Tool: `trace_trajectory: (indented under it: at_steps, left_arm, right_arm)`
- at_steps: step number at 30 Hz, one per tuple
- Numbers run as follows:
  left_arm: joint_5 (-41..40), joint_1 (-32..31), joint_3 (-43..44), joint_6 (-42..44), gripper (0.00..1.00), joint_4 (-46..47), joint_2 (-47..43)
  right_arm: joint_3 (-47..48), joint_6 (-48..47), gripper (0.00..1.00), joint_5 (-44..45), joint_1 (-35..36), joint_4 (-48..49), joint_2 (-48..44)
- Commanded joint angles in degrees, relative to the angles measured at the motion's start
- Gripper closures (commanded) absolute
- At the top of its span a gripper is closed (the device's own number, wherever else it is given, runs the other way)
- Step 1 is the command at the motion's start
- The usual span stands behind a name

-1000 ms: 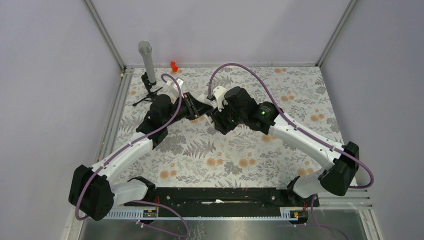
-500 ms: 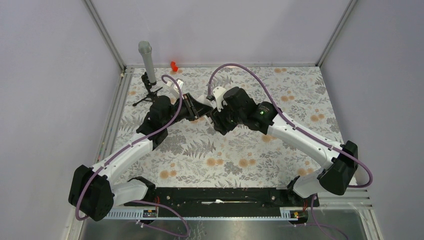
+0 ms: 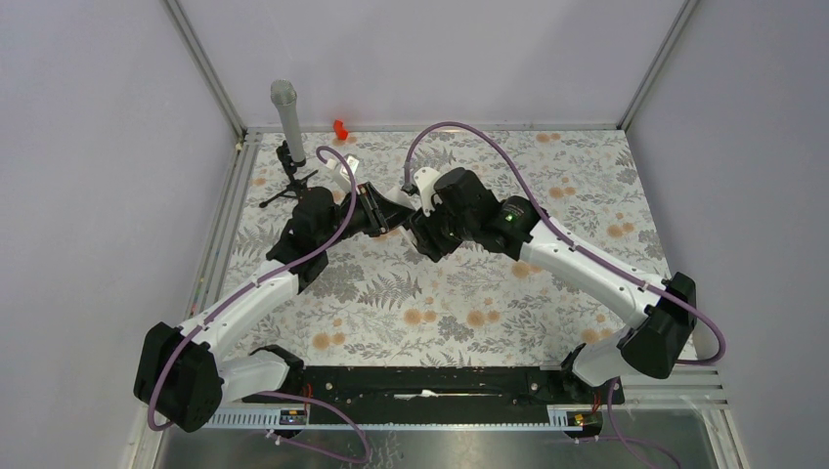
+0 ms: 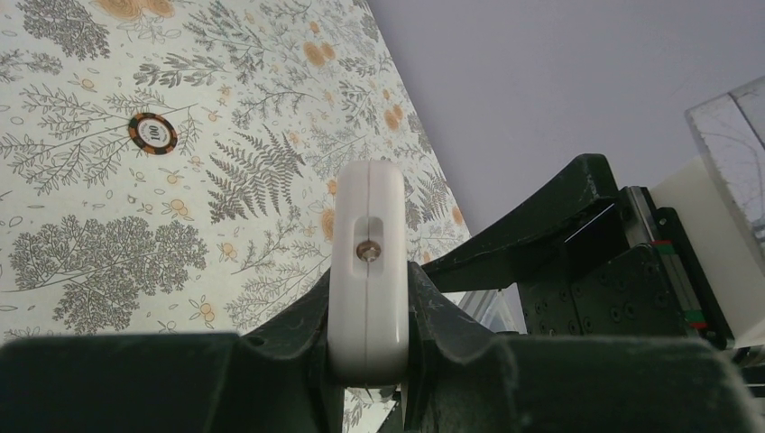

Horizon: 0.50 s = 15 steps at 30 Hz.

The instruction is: Load the batteries into the remote control

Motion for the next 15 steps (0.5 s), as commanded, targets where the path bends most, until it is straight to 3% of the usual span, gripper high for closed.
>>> trace_trajectory:
  at_steps: [1,15]
  left_arm:
    - [3.98,-0.36,2.47,-1.75,1.0,2.85,-1.12]
    - [0.17,-0.36,3.12,-0.3,1.0,-0.15,-1.17]
  right_arm:
    - [2.61,0.56,0.53,1.09,0.34,1.21,1.11]
    - [3.21,-2.7,0.51,-2.84,0.27,-3.48,1.73]
